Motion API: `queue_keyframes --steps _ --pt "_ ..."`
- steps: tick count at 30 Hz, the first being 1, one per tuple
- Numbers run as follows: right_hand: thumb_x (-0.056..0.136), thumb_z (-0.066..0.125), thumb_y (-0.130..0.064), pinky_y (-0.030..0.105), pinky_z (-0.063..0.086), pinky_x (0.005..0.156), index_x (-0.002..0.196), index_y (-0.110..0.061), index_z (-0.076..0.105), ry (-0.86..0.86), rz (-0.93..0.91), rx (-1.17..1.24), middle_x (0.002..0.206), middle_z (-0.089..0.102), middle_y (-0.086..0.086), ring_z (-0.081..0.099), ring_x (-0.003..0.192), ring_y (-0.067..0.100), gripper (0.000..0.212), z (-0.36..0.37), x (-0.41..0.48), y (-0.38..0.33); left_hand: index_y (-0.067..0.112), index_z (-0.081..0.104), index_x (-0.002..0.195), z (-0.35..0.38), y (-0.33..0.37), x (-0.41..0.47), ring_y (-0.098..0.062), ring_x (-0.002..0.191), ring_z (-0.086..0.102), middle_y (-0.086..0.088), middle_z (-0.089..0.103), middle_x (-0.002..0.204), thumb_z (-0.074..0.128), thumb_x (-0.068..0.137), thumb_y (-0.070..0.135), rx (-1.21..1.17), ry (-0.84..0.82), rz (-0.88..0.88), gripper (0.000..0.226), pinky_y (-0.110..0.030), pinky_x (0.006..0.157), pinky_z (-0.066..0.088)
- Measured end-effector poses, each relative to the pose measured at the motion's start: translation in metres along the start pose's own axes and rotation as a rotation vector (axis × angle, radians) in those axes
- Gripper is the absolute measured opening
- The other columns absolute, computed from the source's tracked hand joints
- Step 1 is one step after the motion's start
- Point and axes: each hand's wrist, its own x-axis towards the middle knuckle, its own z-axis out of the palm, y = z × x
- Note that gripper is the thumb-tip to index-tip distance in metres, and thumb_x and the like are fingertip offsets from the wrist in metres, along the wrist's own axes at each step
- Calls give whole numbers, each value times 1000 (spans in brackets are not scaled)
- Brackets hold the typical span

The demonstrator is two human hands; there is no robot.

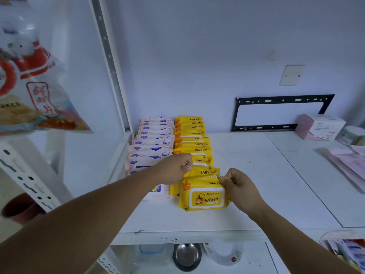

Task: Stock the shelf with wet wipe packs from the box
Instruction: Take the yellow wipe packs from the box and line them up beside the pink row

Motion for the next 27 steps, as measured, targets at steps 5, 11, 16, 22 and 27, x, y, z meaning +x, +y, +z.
queue_keyframes --steps 5,11,16,22,27 --pt "98 60 -23 42 55 62 72 -10 47 -34 36 42 63 58 2 60 62 19 32 12 8 15 28 52 97 9 -13 22 -18 85 60 7 63 81 44 103 19 143 22 -48 14 -41 88 40" --pt "99 60 -19 26 39 58 69 -17 42 -49 75 50 63 53 -7 50 60 11 35 27 15 21 32 53 95 18 -20 34 -16 89 57 6 66 86 45 103 26 176 63 -45 13 -40 89 34" --pt "100 59 -21 29 41 62 71 -18 43 -54 92 70 70 57 -2 53 66 14 33 32 23 24 39 51 90 24 -22 42 -12 94 47 13 60 83 47 102 36 233 127 -45 13 -42 94 33" --pt "100 58 -22 26 40 60 73 -16 45 -16 109 76 69 57 -3 53 64 11 31 30 31 23 40 50 89 17 -25 42 -10 94 44 11 59 84 44 103 35 314 167 -56 17 -42 96 33" --pt "99 59 -30 26 44 59 74 -17 46 -17 152 62 72 61 0 56 63 12 31 28 35 24 38 60 95 15 -20 39 -13 101 47 14 64 91 48 102 41 320 185 -125 14 -42 97 32"
